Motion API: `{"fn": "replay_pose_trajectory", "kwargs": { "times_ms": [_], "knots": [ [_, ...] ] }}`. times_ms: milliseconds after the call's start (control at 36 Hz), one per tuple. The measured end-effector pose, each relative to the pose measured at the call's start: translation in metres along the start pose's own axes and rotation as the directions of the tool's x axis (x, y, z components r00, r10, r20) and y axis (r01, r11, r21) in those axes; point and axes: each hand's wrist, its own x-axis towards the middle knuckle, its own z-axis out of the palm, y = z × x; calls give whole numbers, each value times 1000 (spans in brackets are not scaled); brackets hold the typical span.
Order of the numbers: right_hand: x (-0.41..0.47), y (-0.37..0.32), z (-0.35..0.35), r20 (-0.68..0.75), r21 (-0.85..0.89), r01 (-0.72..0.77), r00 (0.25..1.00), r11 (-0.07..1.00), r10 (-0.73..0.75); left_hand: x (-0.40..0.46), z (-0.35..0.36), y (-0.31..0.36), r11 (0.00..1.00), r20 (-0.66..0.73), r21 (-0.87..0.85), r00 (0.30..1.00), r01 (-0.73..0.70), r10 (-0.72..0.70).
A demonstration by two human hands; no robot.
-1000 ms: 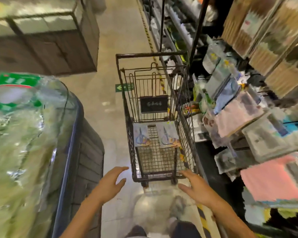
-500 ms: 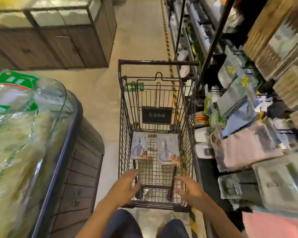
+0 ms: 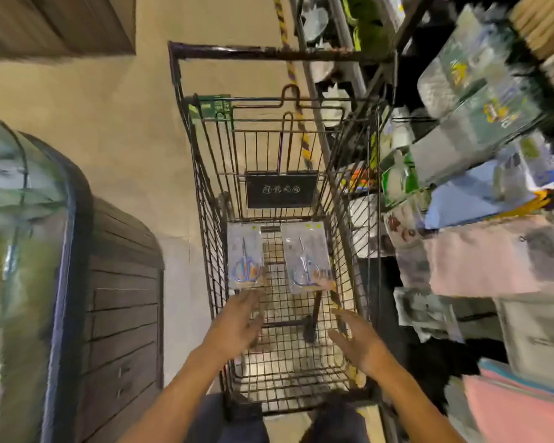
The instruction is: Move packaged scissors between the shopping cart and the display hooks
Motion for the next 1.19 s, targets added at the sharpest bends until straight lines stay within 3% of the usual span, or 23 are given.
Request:
{"fn": "replay_pose_trajectory", "kwargs": {
  "times_ms": [56,194,333,444,583,861,944,1056,1194],
  "knots": [
    [20,3,6,-30,77,-55,998,996,57,19,4,-5,1000,23,16,1000,13,-13],
    [76,16,23,-8,19,-37,999,999,38,57,26,-23,998,85,46,995,43,-46],
    [138,41,51,28,169,-63,998,984,59,89,63,-50,989,17,-34,990,141,-141],
    [184,65,64,39,225,-76,997,971,69,120,104,-73,981,74,-15,978,194,-193],
    [237,77,80,-185,229,57,983,972,-14,151,138,-92,980,105,-3,974,200,-198],
    [307,79,102,-386,203,-19,917,979,98,184,149,-105,986,153,-23,975,164,-158],
    [310,85,110,-418,286,-31,895,958,154,183,147,-108,984,164,-35,972,176,-168],
    [301,87,113,-238,511,-106,936,853,259,179,141,-107,981,168,-32,969,190,-182],
    [274,80,111,-129,690,-95,959,717,252,178,141,-112,957,180,-84,949,277,-259]
  ]
}}
